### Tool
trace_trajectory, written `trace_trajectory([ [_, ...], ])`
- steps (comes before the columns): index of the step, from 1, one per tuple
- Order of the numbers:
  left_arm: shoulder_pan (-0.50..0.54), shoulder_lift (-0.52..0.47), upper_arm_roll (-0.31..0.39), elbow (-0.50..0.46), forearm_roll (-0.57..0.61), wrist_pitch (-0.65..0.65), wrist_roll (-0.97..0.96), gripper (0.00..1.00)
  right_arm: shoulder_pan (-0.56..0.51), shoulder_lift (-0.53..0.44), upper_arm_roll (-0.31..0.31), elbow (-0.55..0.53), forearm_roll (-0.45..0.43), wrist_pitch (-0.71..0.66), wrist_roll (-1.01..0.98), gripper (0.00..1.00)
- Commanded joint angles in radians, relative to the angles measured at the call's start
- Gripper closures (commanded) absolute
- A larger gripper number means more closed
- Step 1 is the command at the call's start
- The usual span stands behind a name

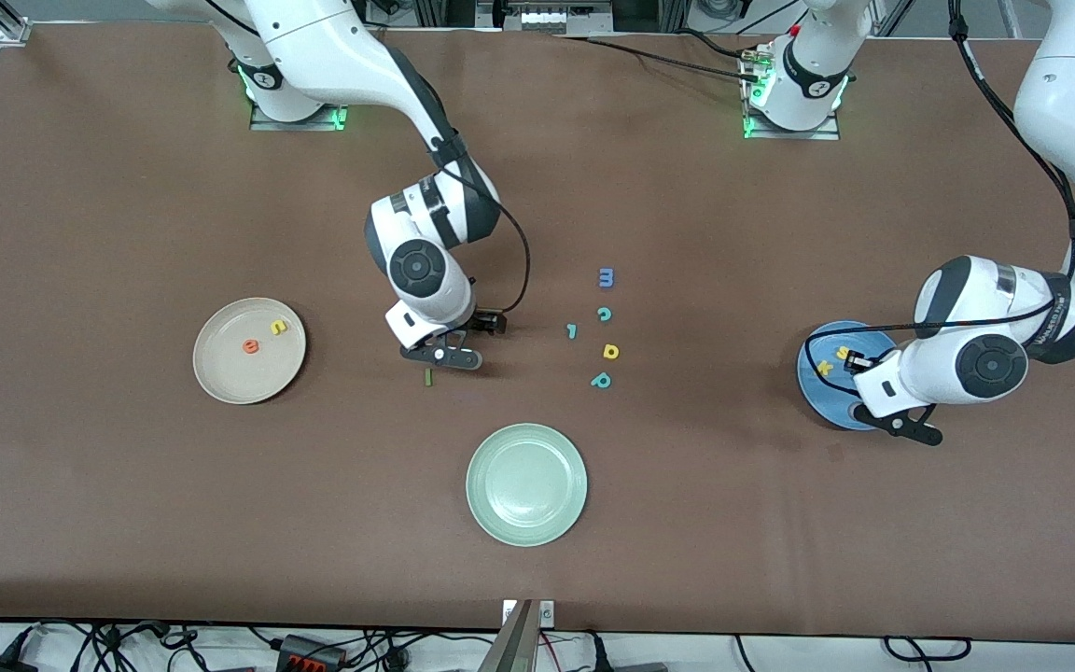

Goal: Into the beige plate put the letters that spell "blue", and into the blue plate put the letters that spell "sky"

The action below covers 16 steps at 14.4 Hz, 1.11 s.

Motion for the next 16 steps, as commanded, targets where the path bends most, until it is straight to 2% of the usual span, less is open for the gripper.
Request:
trace_trajectory([
  [1,-0.01,-0.025,-0.03,0.064,0.023,-0.068,0.003,0.0,0.027,0.012,-0.014,0.021,0.008,-0.003,0.022,0.16],
  [4,-0.013,-0.028,-0.099,0.205,0.011,-0.238,0.003,0.0,0.027,0.023,-0.014,0.021,0.007,-0.001,0.02,0.27],
  [7,-0.01,-0.034,-0.154,0.323,0.006,-0.341,0.001,0.0,0.027,0.035,-0.014,0.023,0.008,0.008,0.02,0.28],
  [10,-0.01,-0.054,-0.203,0.445,-0.002,-0.448,-0.002,0.0,0.027,0.035,-0.013,0.023,0.008,0.006,0.017,0.35],
  [12,-0.018,-0.054,-0.231,0.546,-0.006,-0.554,-0.008,0.0,0.027,0.035,-0.013,0.023,0.01,0.006,0.014,0.45],
  [14,-0.061,-0.054,-0.233,0.601,-0.008,-0.643,-0.01,0.0,0.027,0.035,-0.013,0.023,0.01,0.006,0.013,0.55],
  [16,-0.076,-0.062,-0.234,0.664,-0.008,-0.714,-0.008,0.0,0.027,0.035,-0.013,0.023,0.01,0.006,0.014,0.7],
])
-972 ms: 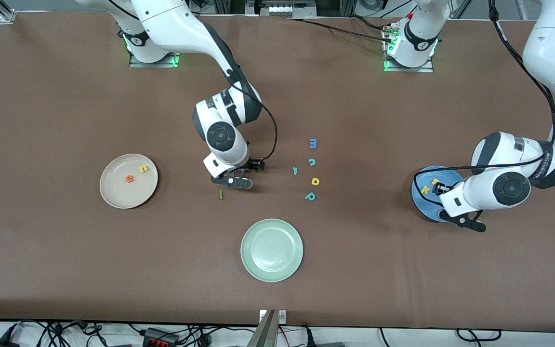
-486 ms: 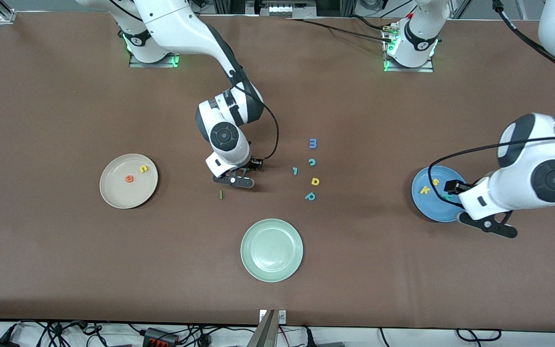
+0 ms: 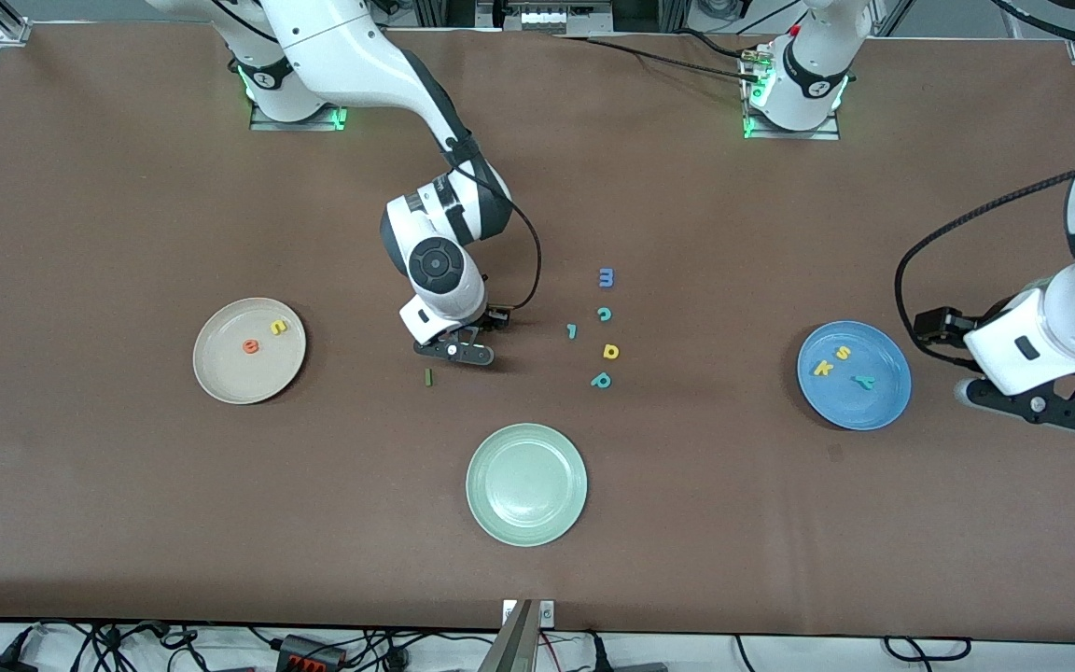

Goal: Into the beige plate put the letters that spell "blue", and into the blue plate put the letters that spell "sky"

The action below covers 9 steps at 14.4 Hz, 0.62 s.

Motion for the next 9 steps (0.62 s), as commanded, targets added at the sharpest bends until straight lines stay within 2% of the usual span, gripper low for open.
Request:
trace_trajectory([
  [1,-0.02,-0.016,-0.001,0.089,-0.007,-0.104,-0.001,0.0,0.009,0.01,-0.007,0.013,0.01,-0.004,0.003,0.78],
  [4,-0.021,-0.021,0.013,0.089,-0.058,-0.097,-0.014,0.0,0.008,0.003,-0.008,0.015,0.011,-0.005,-0.003,0.85],
  [6,-0.056,-0.061,0.037,0.074,-0.089,-0.066,-0.081,0.0,-0.007,-0.004,-0.016,0.036,0.008,-0.014,-0.009,0.86],
  [8,-0.157,-0.149,0.266,0.01,-0.247,-0.029,-0.097,0.0,-0.009,-0.034,-0.083,0.041,-0.005,-0.025,-0.036,0.85],
  [9,-0.206,-0.197,0.425,-0.036,-0.38,0.016,-0.091,0.0,-0.011,-0.042,-0.115,0.042,-0.016,-0.051,-0.081,0.85],
])
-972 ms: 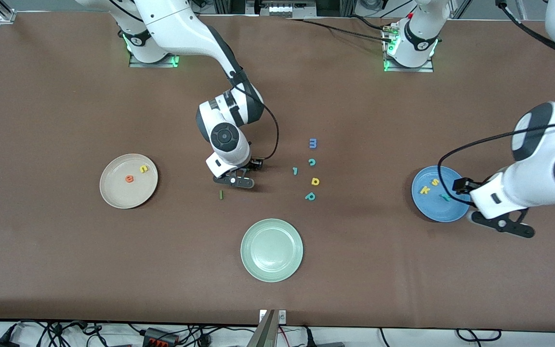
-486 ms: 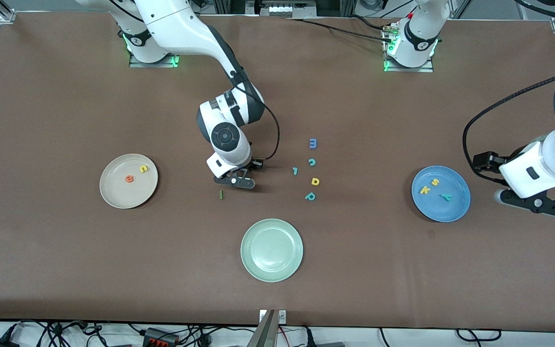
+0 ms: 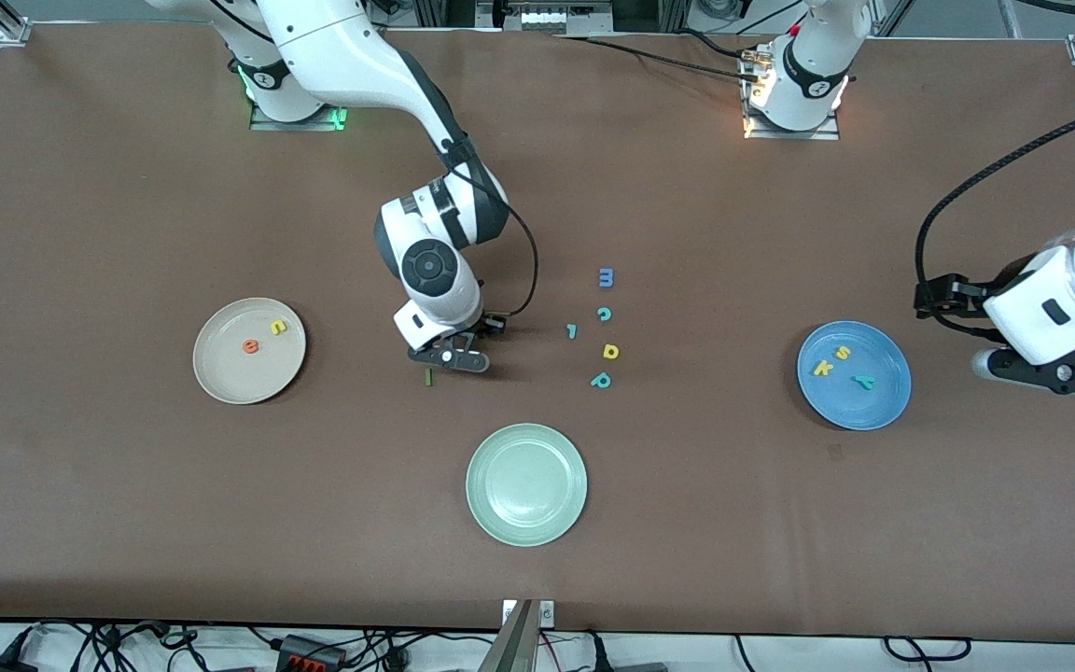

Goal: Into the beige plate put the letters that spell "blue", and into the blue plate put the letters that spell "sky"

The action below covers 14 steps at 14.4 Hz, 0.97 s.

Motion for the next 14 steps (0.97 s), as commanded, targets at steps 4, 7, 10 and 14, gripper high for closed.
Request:
trace_trajectory([
  [4,-0.293,-0.371,0.605,-0.459,-0.365,0.296,0.007,0.0,-0.018,-0.058,-0.249,0.001,-0.013,-0.25,-0.362,0.85],
  [7,-0.309,-0.523,0.608,-0.684,-0.328,0.473,0.091,0.0,-0.094,-0.06,-0.303,-0.003,-0.012,-0.353,-0.586,0.85],
  [10,-0.313,-0.558,0.612,-0.733,-0.323,0.486,0.102,0.0,-0.194,-0.061,-0.303,-0.023,-0.008,-0.375,-0.764,0.85],
  [14,-0.307,-0.534,0.6,-0.719,-0.322,0.475,0.097,0.0,-0.297,-0.06,-0.303,-0.086,-0.002,-0.361,-0.976,0.85],
])
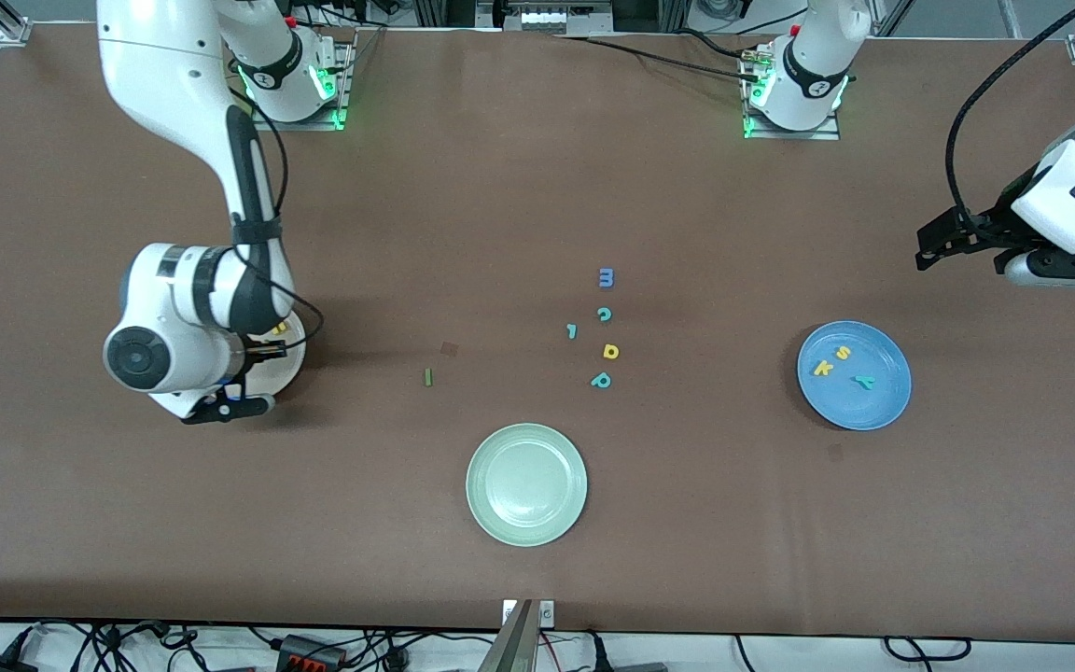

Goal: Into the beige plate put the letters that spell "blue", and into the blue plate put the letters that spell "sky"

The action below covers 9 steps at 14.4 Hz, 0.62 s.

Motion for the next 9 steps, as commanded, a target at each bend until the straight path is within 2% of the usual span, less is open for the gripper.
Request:
trace_trajectory([
  [1,-0.01,-0.004,0.004,-0.013,0.016,0.017,0.02,0.0,-0.068,-0.013,0.012,-0.047,0.005,0.006,-0.142,0.85],
  [7,-0.01,-0.001,0.001,-0.008,0.016,0.014,0.02,0.0,-0.1,-0.01,0.014,-0.113,0.007,0.064,-0.231,0.84],
  [8,-0.01,-0.001,0.001,-0.008,0.016,-0.007,0.02,0.0,-0.1,-0.008,0.014,-0.117,0.007,0.072,-0.234,0.82],
  [9,-0.01,-0.001,0.001,-0.007,0.016,-0.012,0.018,0.0,-0.1,-0.008,0.014,-0.117,0.007,0.073,-0.234,0.73],
])
